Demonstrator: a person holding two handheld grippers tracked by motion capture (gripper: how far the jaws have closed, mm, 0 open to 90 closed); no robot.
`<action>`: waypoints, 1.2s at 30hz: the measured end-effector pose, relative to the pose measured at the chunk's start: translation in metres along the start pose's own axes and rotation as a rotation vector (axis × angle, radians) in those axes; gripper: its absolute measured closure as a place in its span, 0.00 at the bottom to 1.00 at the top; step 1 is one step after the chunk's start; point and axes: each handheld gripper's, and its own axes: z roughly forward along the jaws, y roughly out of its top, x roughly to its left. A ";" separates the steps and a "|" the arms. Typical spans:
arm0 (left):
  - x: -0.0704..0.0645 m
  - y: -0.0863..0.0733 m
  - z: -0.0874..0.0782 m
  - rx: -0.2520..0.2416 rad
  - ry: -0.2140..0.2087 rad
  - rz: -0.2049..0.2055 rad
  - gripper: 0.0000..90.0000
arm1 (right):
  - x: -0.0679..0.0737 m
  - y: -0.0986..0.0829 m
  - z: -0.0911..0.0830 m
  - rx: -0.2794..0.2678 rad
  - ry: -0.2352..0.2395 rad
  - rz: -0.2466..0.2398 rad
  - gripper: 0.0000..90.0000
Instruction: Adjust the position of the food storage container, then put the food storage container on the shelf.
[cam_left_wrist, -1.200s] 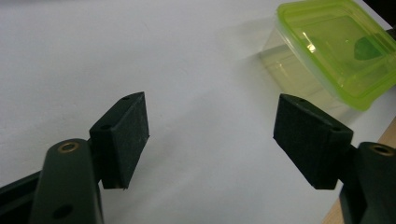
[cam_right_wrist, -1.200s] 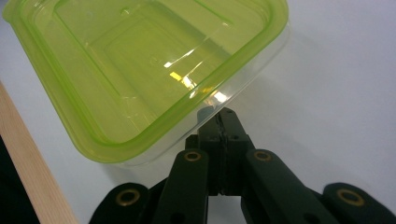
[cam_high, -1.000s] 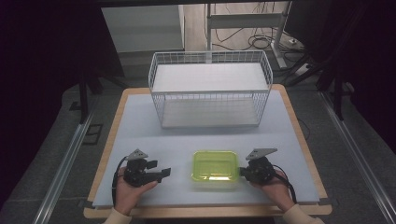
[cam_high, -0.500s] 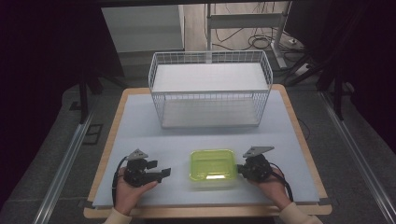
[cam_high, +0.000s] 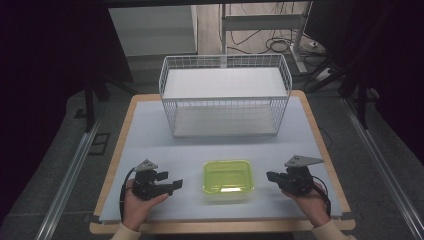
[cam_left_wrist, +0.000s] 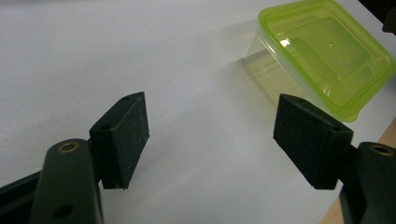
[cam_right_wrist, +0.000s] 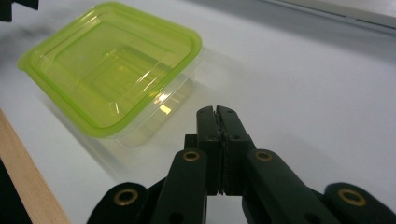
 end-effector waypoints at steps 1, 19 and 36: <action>0.000 0.000 0.000 -0.001 -0.003 -0.001 0.29 | -0.002 0.000 -0.001 -0.004 0.002 0.003 0.99; -0.004 0.008 -0.006 -0.032 -0.079 -0.057 0.29 | 0.004 0.011 -0.007 -0.091 0.130 0.052 0.30; -0.012 0.017 0.011 0.009 -0.140 -0.135 0.30 | 0.004 0.019 0.012 -0.013 0.162 0.193 0.44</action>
